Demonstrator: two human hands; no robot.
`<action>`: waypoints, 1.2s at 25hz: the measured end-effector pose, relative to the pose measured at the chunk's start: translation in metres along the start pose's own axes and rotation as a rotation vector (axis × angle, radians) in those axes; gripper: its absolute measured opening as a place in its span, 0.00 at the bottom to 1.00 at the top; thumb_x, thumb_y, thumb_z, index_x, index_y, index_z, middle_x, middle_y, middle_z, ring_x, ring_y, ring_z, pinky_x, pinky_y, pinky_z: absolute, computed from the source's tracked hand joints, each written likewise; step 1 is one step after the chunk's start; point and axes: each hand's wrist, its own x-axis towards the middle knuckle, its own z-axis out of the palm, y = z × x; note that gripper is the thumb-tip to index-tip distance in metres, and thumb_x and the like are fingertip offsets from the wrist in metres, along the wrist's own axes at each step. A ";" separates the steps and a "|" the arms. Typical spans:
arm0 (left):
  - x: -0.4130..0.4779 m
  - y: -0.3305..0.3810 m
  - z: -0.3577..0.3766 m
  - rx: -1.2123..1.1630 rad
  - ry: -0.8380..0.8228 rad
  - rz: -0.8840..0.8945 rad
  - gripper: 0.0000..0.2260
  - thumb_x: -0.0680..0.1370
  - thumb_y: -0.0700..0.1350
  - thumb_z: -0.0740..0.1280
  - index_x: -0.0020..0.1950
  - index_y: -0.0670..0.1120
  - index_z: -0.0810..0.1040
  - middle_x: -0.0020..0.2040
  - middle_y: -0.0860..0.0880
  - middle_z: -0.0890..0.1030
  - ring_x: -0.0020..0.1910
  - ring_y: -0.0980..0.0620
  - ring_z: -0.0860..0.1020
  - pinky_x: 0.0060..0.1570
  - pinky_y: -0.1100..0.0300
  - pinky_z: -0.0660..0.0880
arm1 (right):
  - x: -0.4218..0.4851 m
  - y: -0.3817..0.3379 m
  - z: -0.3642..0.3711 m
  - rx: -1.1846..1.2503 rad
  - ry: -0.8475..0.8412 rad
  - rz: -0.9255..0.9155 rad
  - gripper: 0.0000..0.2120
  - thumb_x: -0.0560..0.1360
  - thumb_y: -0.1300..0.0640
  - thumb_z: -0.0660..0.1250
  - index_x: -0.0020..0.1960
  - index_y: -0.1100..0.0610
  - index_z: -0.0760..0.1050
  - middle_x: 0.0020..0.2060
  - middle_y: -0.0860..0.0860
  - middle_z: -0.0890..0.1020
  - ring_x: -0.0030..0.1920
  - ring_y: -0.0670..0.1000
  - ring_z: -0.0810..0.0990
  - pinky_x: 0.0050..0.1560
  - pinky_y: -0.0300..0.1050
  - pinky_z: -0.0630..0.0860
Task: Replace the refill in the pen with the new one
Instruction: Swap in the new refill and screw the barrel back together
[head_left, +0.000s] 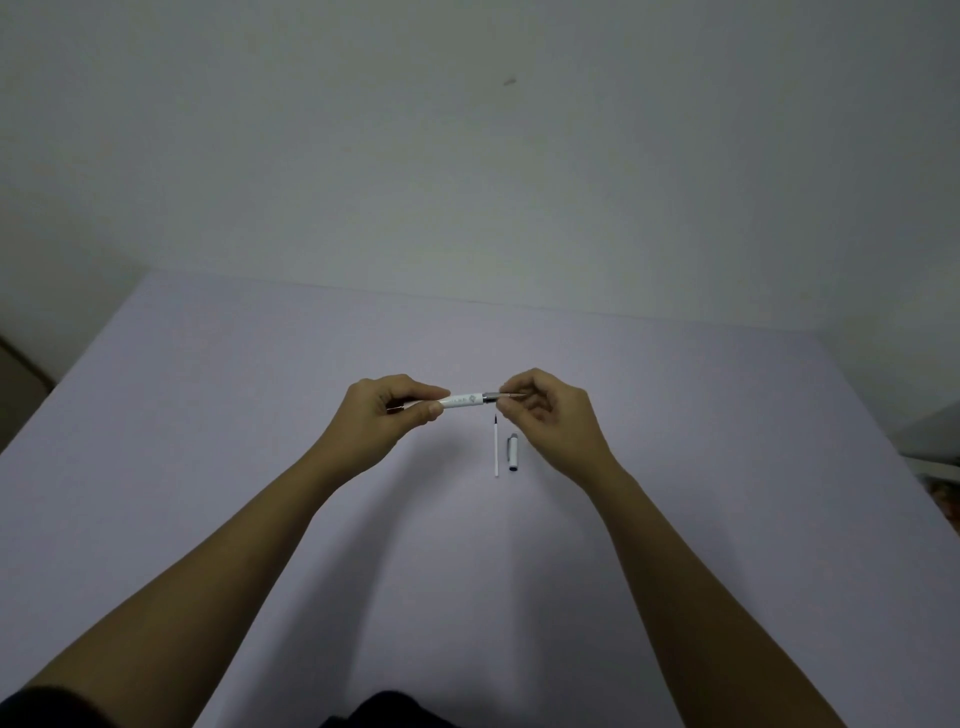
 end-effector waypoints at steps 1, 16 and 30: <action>0.000 0.000 0.000 0.002 -0.002 0.001 0.07 0.74 0.43 0.70 0.51 0.50 0.83 0.39 0.49 0.81 0.44 0.44 0.78 0.43 0.59 0.72 | 0.000 0.000 0.000 -0.018 0.005 0.002 0.08 0.73 0.56 0.69 0.40 0.42 0.76 0.34 0.44 0.81 0.35 0.39 0.80 0.39 0.29 0.75; -0.003 0.003 0.004 -0.024 0.009 -0.001 0.07 0.74 0.43 0.70 0.50 0.50 0.83 0.39 0.52 0.81 0.40 0.55 0.77 0.43 0.63 0.73 | 0.002 -0.002 0.000 -0.095 0.044 -0.090 0.03 0.73 0.56 0.69 0.45 0.49 0.77 0.36 0.40 0.79 0.39 0.38 0.79 0.42 0.26 0.73; -0.004 0.006 0.006 -0.034 0.028 0.011 0.07 0.74 0.42 0.70 0.50 0.50 0.83 0.37 0.52 0.81 0.35 0.63 0.75 0.35 0.75 0.69 | 0.004 -0.003 0.000 -0.143 0.017 -0.169 0.05 0.72 0.57 0.70 0.47 0.50 0.77 0.40 0.39 0.80 0.44 0.40 0.81 0.47 0.30 0.77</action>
